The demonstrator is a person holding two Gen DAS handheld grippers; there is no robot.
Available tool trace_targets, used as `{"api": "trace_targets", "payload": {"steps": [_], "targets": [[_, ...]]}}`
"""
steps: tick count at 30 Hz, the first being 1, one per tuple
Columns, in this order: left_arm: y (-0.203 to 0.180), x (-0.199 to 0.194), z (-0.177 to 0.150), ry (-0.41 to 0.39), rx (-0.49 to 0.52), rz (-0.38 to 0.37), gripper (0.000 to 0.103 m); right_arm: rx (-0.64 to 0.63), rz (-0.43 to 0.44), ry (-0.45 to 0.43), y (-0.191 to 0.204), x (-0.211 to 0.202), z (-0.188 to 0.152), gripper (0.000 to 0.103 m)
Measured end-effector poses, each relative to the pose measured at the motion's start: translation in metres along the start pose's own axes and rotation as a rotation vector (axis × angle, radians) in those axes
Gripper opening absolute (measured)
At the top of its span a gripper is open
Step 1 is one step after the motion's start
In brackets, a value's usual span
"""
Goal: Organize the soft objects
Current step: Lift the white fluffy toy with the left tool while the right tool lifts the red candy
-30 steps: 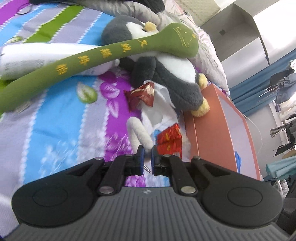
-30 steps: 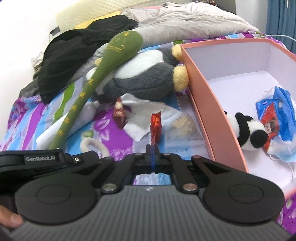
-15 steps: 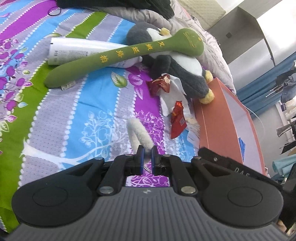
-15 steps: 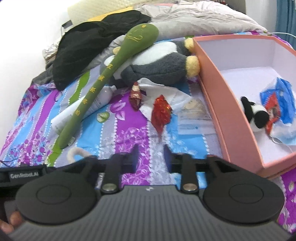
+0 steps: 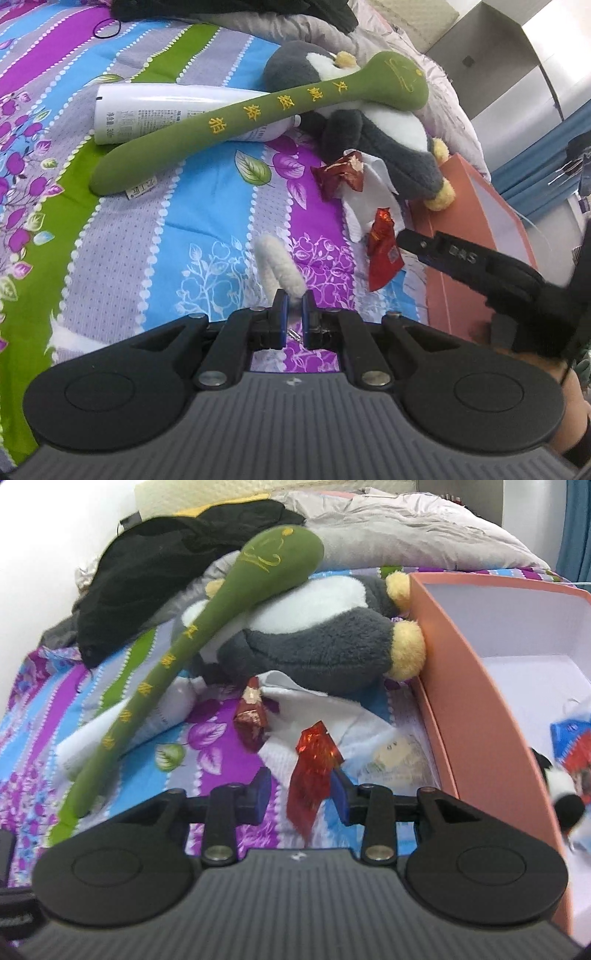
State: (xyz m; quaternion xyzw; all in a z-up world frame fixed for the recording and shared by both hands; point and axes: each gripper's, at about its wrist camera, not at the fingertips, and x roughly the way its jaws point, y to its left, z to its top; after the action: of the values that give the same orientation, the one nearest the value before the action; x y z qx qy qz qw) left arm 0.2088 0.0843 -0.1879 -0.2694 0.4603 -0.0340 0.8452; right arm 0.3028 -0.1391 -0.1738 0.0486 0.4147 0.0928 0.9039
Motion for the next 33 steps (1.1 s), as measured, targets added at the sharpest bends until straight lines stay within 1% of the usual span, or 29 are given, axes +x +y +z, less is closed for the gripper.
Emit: {"api": "trace_targets", "payload": {"steps": [6, 9, 11, 13, 14, 20, 27, 33], "targets": [[0.0, 0.017, 0.01, 0.019, 0.014, 0.012, 0.009, -0.076, -0.053, 0.013, 0.002, 0.033, 0.002, 0.038], [-0.001, 0.023, 0.013, 0.027, 0.024, 0.016, 0.009, -0.096, -0.053, 0.015, 0.001, 0.043, 0.003, 0.038], [-0.003, 0.026, 0.014, 0.03, 0.026, 0.017, 0.009, -0.108, -0.067, 0.017, 0.001, 0.047, 0.003, 0.036], [-0.003, 0.028, 0.015, 0.031, 0.026, 0.017, 0.009, -0.118, -0.074, 0.012, 0.001, 0.048, 0.003, 0.024], [-0.004, 0.028, 0.015, 0.031, 0.028, 0.017, 0.009, -0.12, -0.077, 0.01, 0.001, 0.047, 0.003, 0.024], [-0.01, 0.025, 0.015, 0.022, 0.039, 0.017, 0.009, -0.121, -0.056, -0.005, 0.0, 0.028, 0.0, 0.023], [-0.018, 0.011, 0.008, 0.011, 0.055, 0.013, 0.009, -0.102, -0.002, -0.018, 0.001, -0.018, -0.016, 0.023], [-0.024, -0.005, -0.005, -0.002, 0.063, 0.002, 0.009, -0.084, 0.021, -0.023, -0.001, -0.049, -0.033, 0.023]]}}
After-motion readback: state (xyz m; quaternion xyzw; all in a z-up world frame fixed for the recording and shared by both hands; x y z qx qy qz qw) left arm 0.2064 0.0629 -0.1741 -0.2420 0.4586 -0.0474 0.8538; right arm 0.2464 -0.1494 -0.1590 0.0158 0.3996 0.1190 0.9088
